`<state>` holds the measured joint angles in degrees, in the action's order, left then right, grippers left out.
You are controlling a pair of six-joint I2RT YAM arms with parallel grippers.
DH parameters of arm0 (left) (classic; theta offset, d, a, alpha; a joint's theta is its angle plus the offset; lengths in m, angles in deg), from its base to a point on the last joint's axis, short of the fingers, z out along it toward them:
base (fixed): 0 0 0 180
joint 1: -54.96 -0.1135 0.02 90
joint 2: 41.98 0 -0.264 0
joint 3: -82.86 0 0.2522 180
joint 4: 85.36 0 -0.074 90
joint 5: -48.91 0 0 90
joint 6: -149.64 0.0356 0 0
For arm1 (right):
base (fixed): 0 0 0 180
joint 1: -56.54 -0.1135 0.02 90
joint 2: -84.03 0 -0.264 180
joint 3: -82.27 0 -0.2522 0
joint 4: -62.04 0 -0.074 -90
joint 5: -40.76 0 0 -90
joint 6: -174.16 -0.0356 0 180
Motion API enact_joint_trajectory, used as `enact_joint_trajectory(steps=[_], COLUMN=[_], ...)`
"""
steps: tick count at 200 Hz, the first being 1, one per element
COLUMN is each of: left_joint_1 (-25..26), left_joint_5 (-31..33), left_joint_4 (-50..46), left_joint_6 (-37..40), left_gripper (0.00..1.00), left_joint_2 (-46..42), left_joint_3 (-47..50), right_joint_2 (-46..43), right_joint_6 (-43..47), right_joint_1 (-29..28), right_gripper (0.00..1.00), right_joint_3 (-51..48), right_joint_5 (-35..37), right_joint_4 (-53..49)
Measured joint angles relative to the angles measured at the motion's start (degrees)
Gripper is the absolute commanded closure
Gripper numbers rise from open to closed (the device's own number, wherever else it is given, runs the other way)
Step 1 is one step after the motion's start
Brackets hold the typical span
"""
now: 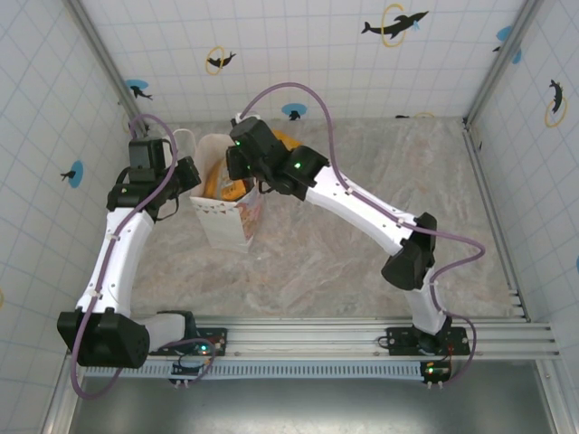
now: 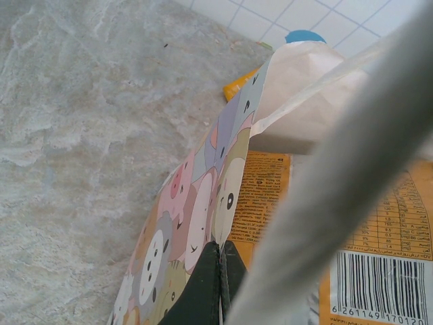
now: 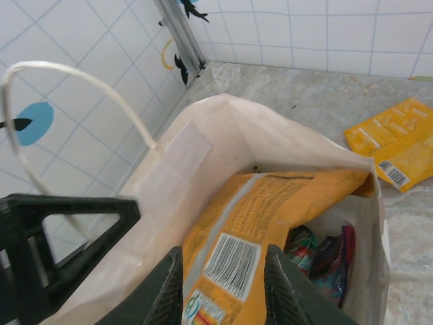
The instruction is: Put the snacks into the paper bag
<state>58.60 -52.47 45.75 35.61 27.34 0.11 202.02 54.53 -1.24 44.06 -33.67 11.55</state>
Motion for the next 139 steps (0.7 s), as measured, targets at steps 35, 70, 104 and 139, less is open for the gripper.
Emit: enact_joint_trajectory(steps=[35,70,104,139], left_joint_1=[0.0,0.0,0.0,0.0], left_joint_5=[0.0,-0.1,-0.2,-0.2], left_joint_4=[0.0,0.0,0.0,0.1], left_joint_6=[0.0,0.0,0.0,0.0], left_gripper=[1.00,1.00,1.00,1.00], left_joint_2=[0.0,0.0,0.0,0.1], left_joint_3=[0.0,0.0,0.0,0.0], right_joint_2=[2.6,5.2,7.4,9.0], right_joint_6=[-0.8,-2.0,-3.0,-3.7], right_joint_1=[2.3,3.8,4.5,5.0], right_gripper=[0.69,0.81,0.87,0.88], right_joint_3=[0.2,0.2,0.9,1.2], right_joint_5=[-1.6,-4.8,-7.1,-8.5], right_joint_4=[-1.7,-2.7,-3.2,-5.1])
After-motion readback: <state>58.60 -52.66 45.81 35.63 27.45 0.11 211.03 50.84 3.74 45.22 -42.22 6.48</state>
